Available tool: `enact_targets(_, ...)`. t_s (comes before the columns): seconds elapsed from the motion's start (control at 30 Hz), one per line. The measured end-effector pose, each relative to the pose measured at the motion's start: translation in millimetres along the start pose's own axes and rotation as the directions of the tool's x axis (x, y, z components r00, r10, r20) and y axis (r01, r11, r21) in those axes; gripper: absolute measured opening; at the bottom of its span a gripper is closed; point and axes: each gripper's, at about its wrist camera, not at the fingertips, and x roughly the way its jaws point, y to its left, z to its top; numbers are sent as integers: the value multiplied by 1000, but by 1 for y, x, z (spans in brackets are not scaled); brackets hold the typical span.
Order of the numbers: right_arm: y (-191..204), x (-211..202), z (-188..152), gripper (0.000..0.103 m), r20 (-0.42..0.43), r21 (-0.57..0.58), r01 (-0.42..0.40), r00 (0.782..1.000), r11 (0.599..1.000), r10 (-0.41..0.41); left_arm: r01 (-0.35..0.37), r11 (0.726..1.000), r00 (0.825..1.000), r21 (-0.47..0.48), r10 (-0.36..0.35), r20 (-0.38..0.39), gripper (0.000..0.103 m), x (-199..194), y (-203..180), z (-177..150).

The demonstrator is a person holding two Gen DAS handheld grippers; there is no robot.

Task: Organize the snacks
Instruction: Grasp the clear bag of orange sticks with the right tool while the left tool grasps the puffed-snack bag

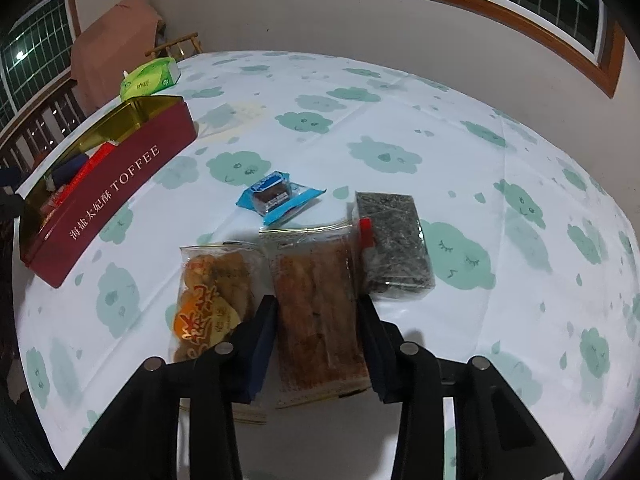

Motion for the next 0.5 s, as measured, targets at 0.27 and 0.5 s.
enact_targets(0.27,15,-14,-20,37,11,121,32,999,992,-34,54,997,999,49,-53,-7,83,9,-45,3)
enact_targets(0.5,3,-25,-38,37,46,213,58,997,975,-69,127,990,992,56,-126,-30,83,23,-84,10)
